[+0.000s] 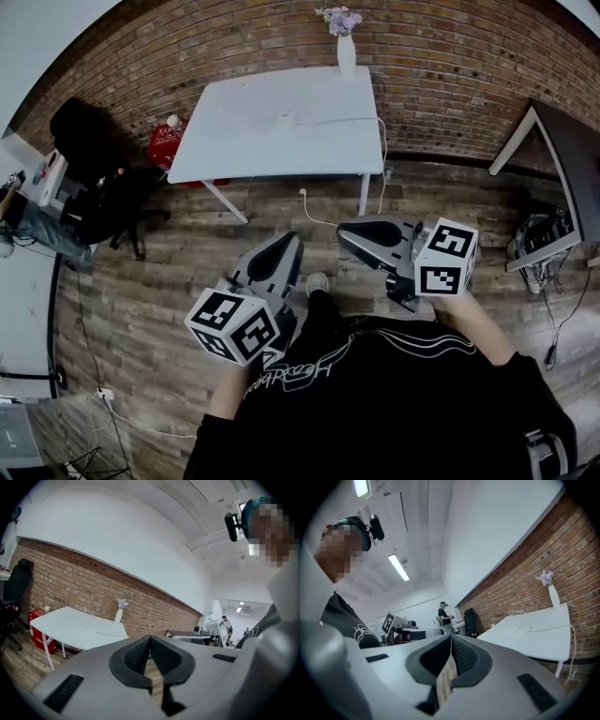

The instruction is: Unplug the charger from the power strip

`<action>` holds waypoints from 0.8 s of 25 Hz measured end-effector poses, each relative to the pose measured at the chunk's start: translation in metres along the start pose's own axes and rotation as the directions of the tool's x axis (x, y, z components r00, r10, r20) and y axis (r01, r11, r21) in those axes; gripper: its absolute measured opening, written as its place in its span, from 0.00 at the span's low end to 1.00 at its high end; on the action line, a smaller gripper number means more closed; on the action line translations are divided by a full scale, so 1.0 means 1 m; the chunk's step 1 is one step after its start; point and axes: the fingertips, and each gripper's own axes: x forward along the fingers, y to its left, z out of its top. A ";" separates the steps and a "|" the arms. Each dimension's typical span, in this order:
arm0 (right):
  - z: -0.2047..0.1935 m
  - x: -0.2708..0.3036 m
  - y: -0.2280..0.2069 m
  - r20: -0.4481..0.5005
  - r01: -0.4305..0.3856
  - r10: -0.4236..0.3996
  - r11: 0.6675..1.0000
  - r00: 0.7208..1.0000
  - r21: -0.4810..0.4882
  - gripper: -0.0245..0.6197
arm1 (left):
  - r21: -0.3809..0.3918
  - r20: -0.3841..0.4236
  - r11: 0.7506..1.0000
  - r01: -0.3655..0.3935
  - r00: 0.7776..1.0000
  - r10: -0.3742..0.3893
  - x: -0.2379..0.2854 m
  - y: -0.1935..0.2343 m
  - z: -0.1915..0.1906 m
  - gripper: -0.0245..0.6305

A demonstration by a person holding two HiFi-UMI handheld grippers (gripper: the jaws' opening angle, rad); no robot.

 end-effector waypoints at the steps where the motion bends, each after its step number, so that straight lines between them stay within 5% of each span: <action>1: 0.001 0.005 -0.010 -0.005 0.009 -0.009 1.000 1.000 0.004 0.04 | -0.007 -0.002 1.000 -0.001 1.000 0.001 0.007 0.010 0.001 0.04; 10: 0.001 0.078 -0.135 -0.060 0.091 -0.084 0.988 0.995 0.128 0.04 | -0.099 -0.087 0.995 -0.035 0.996 0.026 0.089 0.142 0.013 0.04; 20: 0.004 0.163 -0.273 -0.105 0.191 -0.170 0.951 0.980 0.243 0.04 | -0.067 -0.176 0.997 0.025 0.984 -0.037 0.184 0.272 0.043 0.04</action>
